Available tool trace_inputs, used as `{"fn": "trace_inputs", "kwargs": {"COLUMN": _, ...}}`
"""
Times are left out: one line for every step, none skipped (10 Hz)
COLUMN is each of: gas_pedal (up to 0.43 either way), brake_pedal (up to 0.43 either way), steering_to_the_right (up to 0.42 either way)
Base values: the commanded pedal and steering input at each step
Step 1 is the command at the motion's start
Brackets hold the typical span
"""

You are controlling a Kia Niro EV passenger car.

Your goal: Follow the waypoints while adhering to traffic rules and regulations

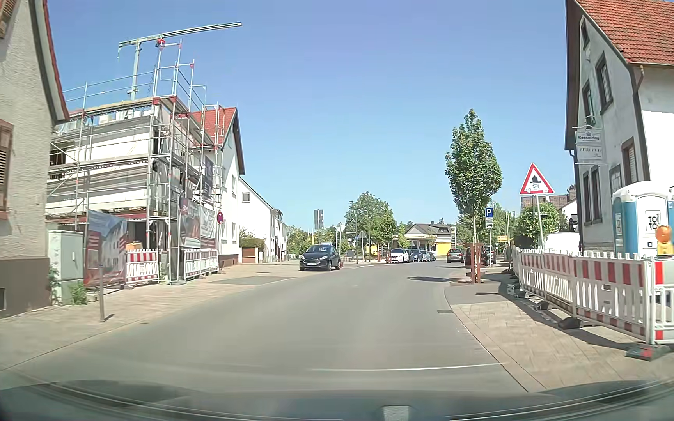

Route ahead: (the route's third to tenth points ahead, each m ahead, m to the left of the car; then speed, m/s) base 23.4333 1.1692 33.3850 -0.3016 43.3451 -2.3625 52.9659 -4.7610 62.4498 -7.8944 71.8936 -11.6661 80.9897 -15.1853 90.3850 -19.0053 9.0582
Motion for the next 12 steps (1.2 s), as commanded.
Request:
{"fn": "trace_inputs", "kwargs": {"gas_pedal": 0.047, "brake_pedal": 0.03, "steering_to_the_right": 0.038}}
{"fn": "trace_inputs", "kwargs": {"gas_pedal": 0.047, "brake_pedal": 0.03, "steering_to_the_right": 0.038}}
{"fn": "trace_inputs", "kwargs": {"gas_pedal": 0.028, "brake_pedal": 0.03, "steering_to_the_right": 0.039}}
{"fn": "trace_inputs", "kwargs": {"gas_pedal": 0.02, "brake_pedal": 0.03, "steering_to_the_right": 0.039}}
{"fn": "trace_inputs", "kwargs": {"gas_pedal": 0.02, "brake_pedal": 0.03, "steering_to_the_right": 0.038}}
{"fn": "trace_inputs", "kwargs": {"gas_pedal": 0.0, "brake_pedal": 0.03, "steering_to_the_right": 0.039}}
{"fn": "trace_inputs", "kwargs": {"gas_pedal": 0.0, "brake_pedal": 0.03, "steering_to_the_right": 0.039}}
{"fn": "trace_inputs", "kwargs": {"gas_pedal": 0.0, "brake_pedal": 0.03, "steering_to_the_right": 0.039}}
{"fn": "trace_inputs", "kwargs": {"gas_pedal": 0.0, "brake_pedal": 0.03, "steering_to_the_right": 0.039}}
{"fn": "trace_inputs", "kwargs": {"gas_pedal": 0.0, "brake_pedal": 0.03, "steering_to_the_right": 0.039}}
{"fn": "trace_inputs", "kwargs": {"gas_pedal": 0.0, "brake_pedal": 0.03, "steering_to_the_right": 0.04}}
{"fn": "trace_inputs", "kwargs": {"gas_pedal": 0.0, "brake_pedal": 0.03, "steering_to_the_right": 0.041}}
